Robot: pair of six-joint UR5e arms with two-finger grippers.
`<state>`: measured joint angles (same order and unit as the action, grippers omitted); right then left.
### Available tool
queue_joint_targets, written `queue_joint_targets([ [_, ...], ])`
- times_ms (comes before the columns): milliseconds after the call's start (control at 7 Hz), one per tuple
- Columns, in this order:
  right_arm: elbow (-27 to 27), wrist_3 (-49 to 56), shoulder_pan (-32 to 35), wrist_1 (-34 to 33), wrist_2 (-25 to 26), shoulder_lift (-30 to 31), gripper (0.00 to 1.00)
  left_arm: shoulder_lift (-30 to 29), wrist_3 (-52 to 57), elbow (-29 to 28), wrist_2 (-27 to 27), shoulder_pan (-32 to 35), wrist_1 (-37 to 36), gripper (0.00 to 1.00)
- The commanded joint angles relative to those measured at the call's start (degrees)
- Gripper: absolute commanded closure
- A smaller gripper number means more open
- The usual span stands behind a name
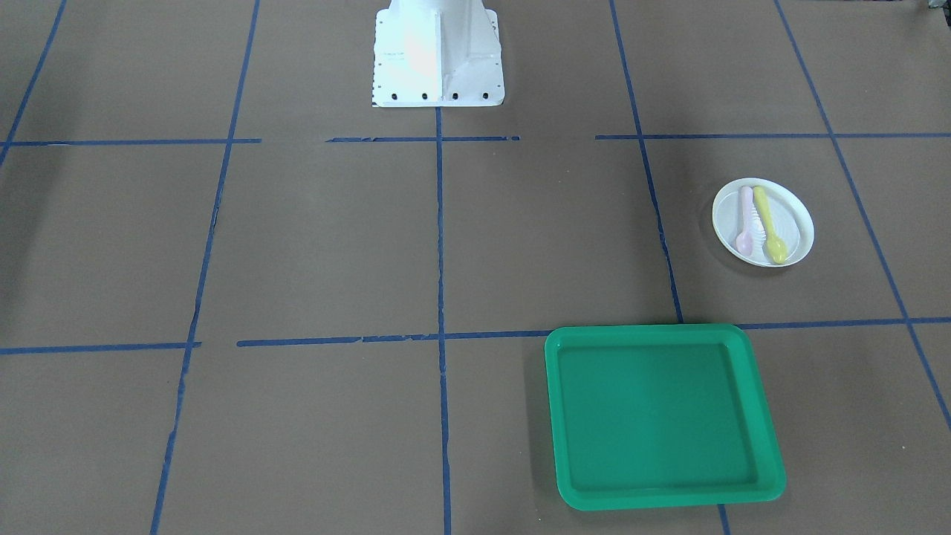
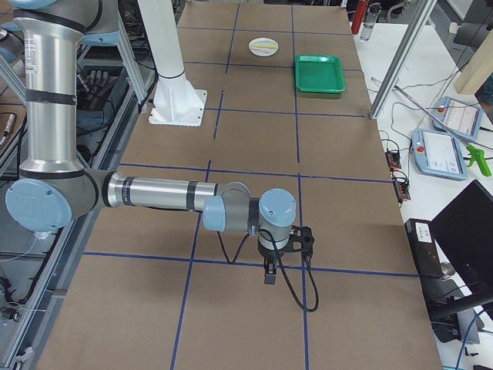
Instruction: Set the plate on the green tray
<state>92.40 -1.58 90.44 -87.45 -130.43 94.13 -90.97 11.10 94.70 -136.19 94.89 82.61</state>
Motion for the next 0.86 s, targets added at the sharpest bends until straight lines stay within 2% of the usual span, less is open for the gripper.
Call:
queue_joint_targets([
  [0,0.06,0.0,0.0,0.0,0.0,0.0,0.0,0.18,0.06,0.22,0.13,-0.32,0.1,0.0],
  [571,-0.02,0.0,0.0,0.0,0.0,0.0,0.0,2.29,-2.28,3.47,0.05,-0.58,2.46,0.0],
  [714,-0.02,0.0,0.0,0.0,0.0,0.0,0.0,2.46,-15.88,3.65,0.22,-7.54,6.99,0.0],
])
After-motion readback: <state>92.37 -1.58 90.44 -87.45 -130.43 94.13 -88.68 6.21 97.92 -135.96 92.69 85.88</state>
